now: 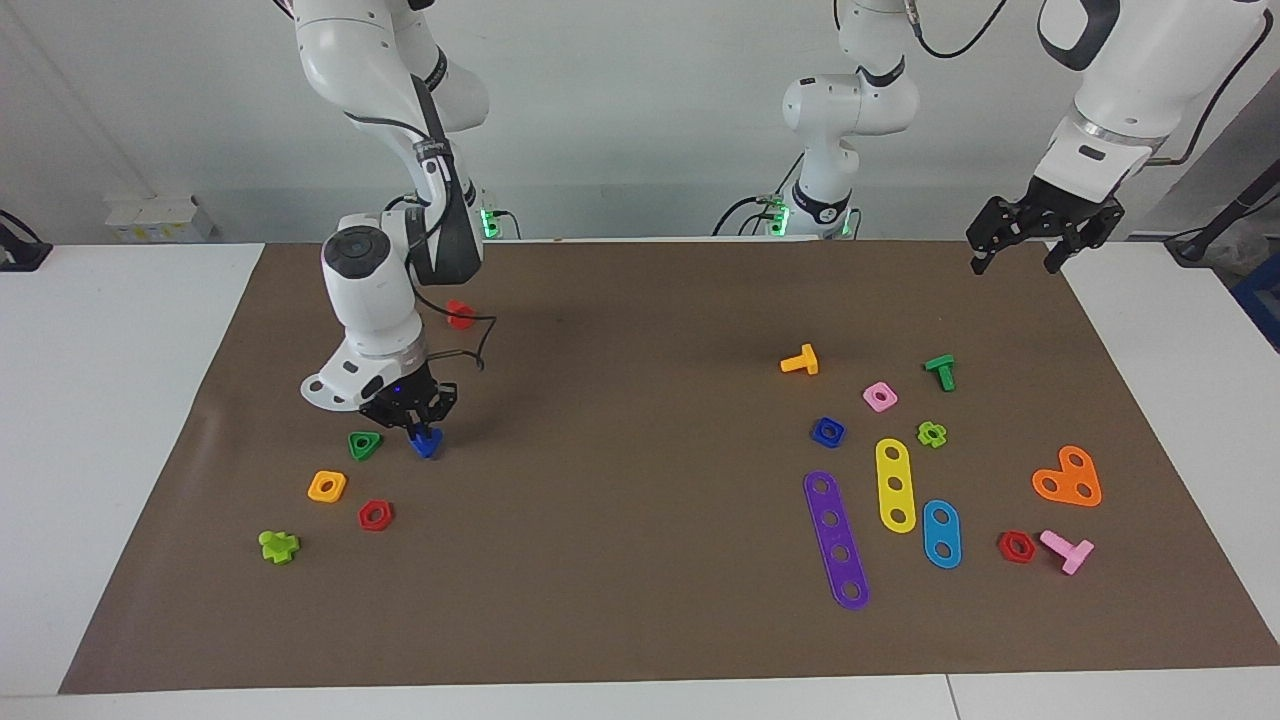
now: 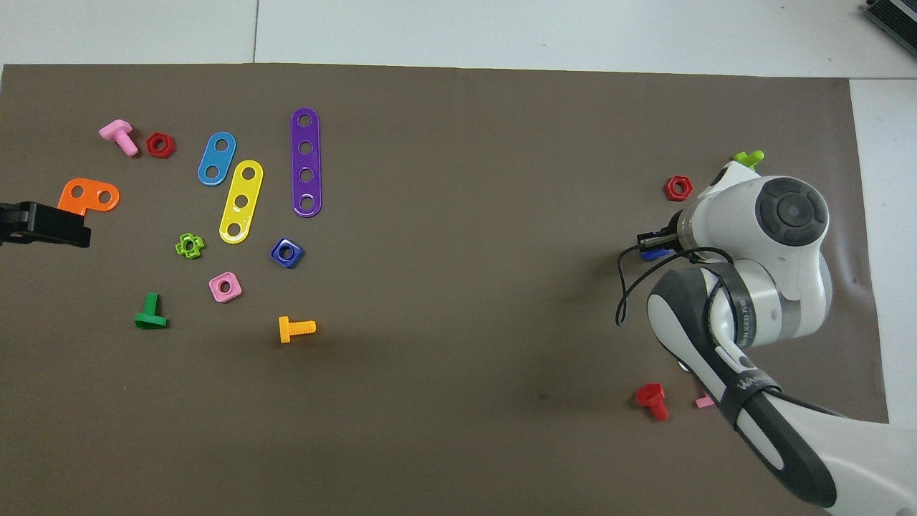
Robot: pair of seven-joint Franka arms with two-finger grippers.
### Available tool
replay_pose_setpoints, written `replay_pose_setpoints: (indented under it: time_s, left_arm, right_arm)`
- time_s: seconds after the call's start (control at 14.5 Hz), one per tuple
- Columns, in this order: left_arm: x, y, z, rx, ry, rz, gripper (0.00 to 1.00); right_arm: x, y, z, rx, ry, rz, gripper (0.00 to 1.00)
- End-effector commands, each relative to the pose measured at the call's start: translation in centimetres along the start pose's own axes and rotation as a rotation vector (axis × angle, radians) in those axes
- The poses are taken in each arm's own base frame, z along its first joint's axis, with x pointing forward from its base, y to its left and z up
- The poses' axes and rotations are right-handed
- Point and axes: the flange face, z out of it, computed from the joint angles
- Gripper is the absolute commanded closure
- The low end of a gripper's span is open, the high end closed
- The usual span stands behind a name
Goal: Unscrew and place screws in storage area
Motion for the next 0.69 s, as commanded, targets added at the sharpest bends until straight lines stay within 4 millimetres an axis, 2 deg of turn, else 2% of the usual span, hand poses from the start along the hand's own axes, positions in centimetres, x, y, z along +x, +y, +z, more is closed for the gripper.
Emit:
replay_pose_setpoints:
  time_s: [0.0,0.14,0.21,0.34,0.48,0.62]
  left_arm:
    - [-0.8,0.4,-0.1,0.008,0.003,0.006,0.00]
    - [-0.8,0.4,-0.1,0.008,0.006,0.005,0.00]
    - [-0.8,0.3,-0.1,0.008,0.007,0.003,0.00]
    - [-0.7,0.2,-0.2,0.008,0.010,0.002,0.00]
    - [-0.5,0.4,0.0,0.007,0.017,0.002,0.00]
    - [0.1,0.8,1.0,0.007,0.014,0.007,0.00]
  right_arm:
    - [-0.5,0.8,0.5,0.003,0.006,0.023,0.90]
    - [-0.8,0.8,0.6,0.003,-0.006,0.036,0.05]
    - [-0.8,0.8,0.5,0.002,-0.009,0.039,0.01]
    - [-0.5,0.7,-0.7,0.001,0.005,0.038,0.01]
    - [-0.2,0.7,-3.0,-0.003,-0.016,0.049,0.00]
    - [0.2,1.3,-5.8,-0.007,-0.041,0.116,0.00]
